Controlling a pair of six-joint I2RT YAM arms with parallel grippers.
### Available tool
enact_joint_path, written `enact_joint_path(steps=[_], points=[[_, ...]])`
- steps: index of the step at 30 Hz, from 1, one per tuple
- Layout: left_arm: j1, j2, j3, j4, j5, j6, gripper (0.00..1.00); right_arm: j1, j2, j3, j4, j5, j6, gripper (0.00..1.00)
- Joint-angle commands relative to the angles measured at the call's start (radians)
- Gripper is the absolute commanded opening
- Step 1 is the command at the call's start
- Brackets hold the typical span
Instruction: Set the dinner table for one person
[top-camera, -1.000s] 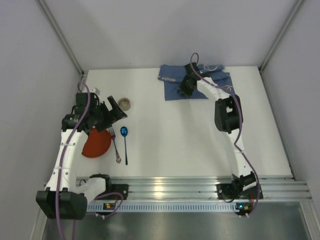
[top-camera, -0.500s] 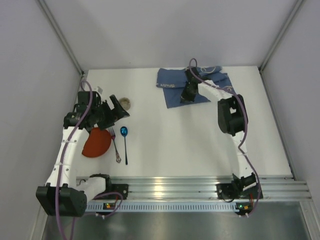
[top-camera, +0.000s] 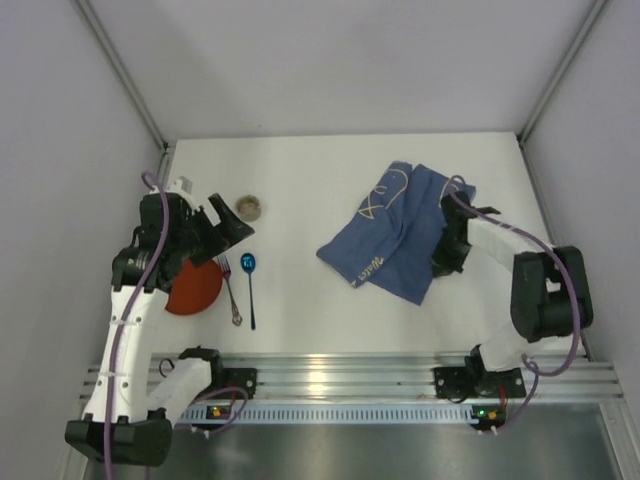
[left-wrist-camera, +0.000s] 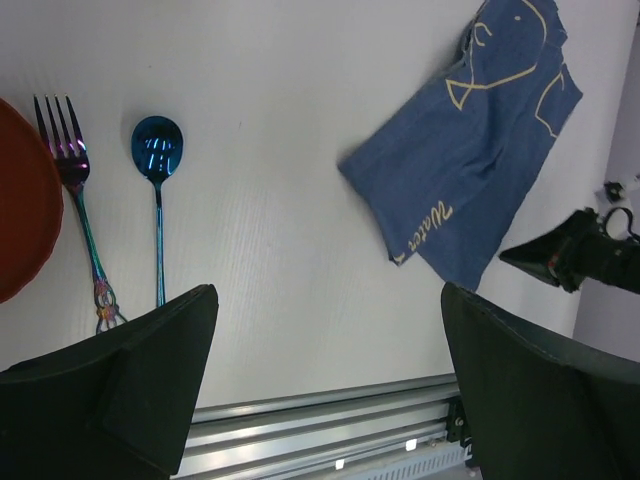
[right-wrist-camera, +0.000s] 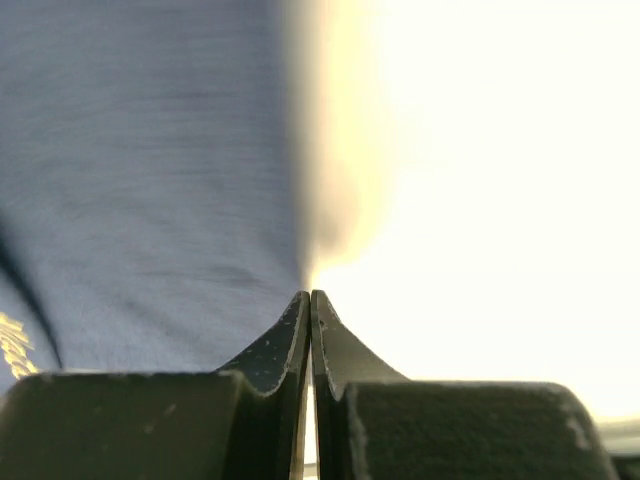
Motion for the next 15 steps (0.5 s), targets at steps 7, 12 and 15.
enact_joint_path(steps=[7,12,15], points=[[-0.43,0.376,0.104,0.04,-0.324,0.015,0.99,-0.161,-0.446,-0.045,-0.245,0.031,-0.145,0.81],[-0.558,0.585,0.08,0.173,-0.268,-0.05,0.99,-0.159,-0.549,-0.037,-0.266,-0.044,-0.157,0.99],[-0.569,0.673,0.049,0.276,-0.196,-0.086,0.99,-0.159,-0.575,-0.091,-0.245,-0.08,-0.166,1.0]])
